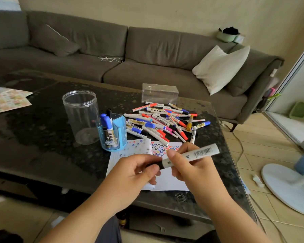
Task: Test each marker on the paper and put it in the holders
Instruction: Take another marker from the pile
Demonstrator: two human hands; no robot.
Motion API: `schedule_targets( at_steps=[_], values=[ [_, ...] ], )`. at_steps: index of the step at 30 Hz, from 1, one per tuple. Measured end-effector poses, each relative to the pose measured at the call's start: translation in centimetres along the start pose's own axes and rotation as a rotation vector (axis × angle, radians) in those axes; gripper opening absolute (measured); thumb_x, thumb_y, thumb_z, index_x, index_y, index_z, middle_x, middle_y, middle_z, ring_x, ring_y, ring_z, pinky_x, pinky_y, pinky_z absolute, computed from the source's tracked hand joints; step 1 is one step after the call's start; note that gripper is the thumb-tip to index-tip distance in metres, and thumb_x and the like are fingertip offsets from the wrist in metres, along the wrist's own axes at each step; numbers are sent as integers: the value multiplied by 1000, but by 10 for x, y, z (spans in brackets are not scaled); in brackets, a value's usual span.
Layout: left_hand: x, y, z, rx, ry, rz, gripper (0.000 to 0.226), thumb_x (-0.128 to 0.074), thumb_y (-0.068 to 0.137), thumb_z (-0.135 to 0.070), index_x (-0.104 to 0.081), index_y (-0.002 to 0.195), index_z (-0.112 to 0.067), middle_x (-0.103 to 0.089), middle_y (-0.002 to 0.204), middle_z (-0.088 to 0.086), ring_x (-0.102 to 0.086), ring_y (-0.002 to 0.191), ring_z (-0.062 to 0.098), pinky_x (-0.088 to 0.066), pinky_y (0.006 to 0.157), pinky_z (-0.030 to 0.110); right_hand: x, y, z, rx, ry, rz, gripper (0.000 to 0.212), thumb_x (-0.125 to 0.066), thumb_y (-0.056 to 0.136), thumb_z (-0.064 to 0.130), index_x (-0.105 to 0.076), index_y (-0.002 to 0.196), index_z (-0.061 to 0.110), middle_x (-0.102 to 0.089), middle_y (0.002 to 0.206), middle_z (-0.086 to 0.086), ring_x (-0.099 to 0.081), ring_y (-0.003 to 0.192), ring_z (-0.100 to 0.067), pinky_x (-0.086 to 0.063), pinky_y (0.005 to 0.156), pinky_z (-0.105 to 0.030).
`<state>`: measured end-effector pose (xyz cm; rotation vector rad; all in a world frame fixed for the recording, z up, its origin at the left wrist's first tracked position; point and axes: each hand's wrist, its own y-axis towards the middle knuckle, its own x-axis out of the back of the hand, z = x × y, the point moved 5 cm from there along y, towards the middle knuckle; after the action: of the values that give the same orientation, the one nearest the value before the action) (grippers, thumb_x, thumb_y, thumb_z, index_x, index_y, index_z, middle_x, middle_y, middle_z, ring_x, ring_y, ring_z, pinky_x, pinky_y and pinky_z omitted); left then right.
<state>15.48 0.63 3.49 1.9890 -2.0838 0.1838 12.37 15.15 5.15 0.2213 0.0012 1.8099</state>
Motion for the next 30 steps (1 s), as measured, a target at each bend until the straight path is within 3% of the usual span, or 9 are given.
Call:
schedule_targets(
  at_steps=[4,9,12,15,18,21,23,25,30],
  values=[
    [5,-9,1,-10,244,51,13,-48,93,-33,-59,85,-33,-59,66,-24,-54,59,-2,-41,57,12,0,-6,14,-6,-23,9,44,-59,73,51,-61,73,7,-52,47,0,-38,41,-7,-32,43,-17],
    [10,-20,-14,-106,197,25,16,-50,92,-30,-59,79,-35,-58,63,-24,-54,62,-5,-40,60,13,10,-8,23,4,195,-180,29,-53,93,16,-39,69,8,-27,50,-4,-20,43,-12,-20,40,-20],
    [7,-25,-24,-171,196,5,15,-51,91,-29,-57,83,-39,-57,65,-35,-55,71,-10,-40,60,7,3,-8,22,38,353,-203,33,-54,87,14,-32,63,16,-16,54,-3,-12,49,-17,-14,46,-32],
    [9,-25,-16,-144,180,-1,15,-51,92,-27,-60,86,-38,-60,68,-31,-57,71,-6,-42,61,7,-2,-6,25,20,242,-173,35,-51,94,10,-33,64,13,-24,47,4,-19,43,-12,-19,44,-26],
    [22,-20,0,-91,227,-15,12,-51,93,-30,-58,91,-40,-63,75,-20,-60,78,-5,-45,66,9,-16,-2,23,-25,-21,-59,32,-52,90,37,-50,69,13,-44,45,6,-38,42,-8,-37,46,-21],
    [50,-20,8,-102,397,-103,15,-53,92,-33,-56,102,-42,-59,102,-23,-55,96,-8,-43,79,7,-41,2,20,-35,-216,81,40,-47,70,59,-62,81,23,-65,62,11,-57,54,-3,-52,60,-22],
    [79,-32,13,-118,558,-226,30,-54,91,-34,-55,121,-35,-50,114,-24,-47,105,-9,-35,83,1,-66,4,23,3,-273,180,32,-47,71,58,-62,81,32,-69,71,14,-62,64,-1,-54,67,-21],
    [115,-58,20,-104,718,-371,39,-53,91,-36,-51,129,-28,-46,114,-22,-43,107,-8,-30,85,2,-99,7,25,59,-306,280,19,-52,80,51,-62,82,35,-67,68,16,-61,67,6,-48,61,-11],
    [192,-157,66,153,1018,-556,30,-48,93,-42,-62,113,-23,-60,107,-11,-57,91,7,-40,74,16,-209,1,20,303,-414,488,4,-65,86,26,-62,85,27,-64,67,14,-59,69,6,-42,59,-9]
  ],
)
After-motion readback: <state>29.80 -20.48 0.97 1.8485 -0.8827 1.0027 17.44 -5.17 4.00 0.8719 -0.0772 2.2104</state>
